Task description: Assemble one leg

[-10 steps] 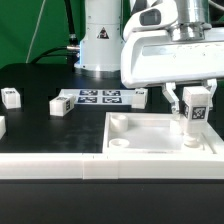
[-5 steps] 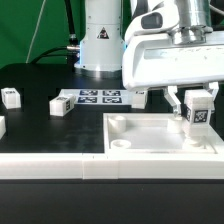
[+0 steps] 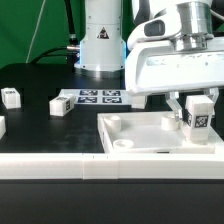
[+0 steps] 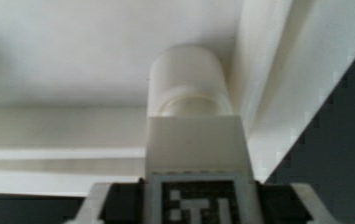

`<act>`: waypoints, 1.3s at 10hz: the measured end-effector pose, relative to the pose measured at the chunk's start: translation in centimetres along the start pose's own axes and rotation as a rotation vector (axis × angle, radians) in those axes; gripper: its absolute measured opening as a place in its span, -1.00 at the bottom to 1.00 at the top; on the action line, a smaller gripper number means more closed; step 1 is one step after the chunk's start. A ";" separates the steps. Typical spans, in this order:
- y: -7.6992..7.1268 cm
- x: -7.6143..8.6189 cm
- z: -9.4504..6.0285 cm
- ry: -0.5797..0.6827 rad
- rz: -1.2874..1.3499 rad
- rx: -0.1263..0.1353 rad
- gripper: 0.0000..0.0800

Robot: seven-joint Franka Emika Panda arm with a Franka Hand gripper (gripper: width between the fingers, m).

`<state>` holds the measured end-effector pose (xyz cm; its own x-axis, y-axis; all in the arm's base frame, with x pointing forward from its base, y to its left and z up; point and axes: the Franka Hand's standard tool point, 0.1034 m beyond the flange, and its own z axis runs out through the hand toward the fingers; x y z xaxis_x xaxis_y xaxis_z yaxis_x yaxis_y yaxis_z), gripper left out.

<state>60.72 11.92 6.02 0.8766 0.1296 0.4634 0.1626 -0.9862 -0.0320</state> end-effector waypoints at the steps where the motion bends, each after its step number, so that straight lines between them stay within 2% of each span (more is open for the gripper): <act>1: 0.0 -0.1 0.0 0.000 0.000 0.000 -0.27; 5: 0.0 -0.1 0.0 0.003 0.000 -0.001 -0.27; 6: 0.0 -0.1 0.0 0.003 0.000 -0.001 0.12; 7: 0.0 -0.1 0.0 0.003 0.000 -0.001 0.43; 8: 0.0 -0.1 0.0 0.003 0.000 -0.001 0.43; 9: 0.0 -0.1 0.0 0.003 0.000 -0.001 0.58; 10: 0.0 -0.1 0.0 0.003 0.000 -0.001 0.62; 13: 0.0 -0.1 0.0 0.004 0.000 -0.001 0.62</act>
Offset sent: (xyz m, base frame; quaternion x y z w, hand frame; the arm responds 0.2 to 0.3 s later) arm 0.0000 0.0000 0.0000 0.0000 0.0000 0.0000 1.0000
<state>60.62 11.90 6.01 0.8750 0.1295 0.4665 0.1627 -0.9862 -0.0314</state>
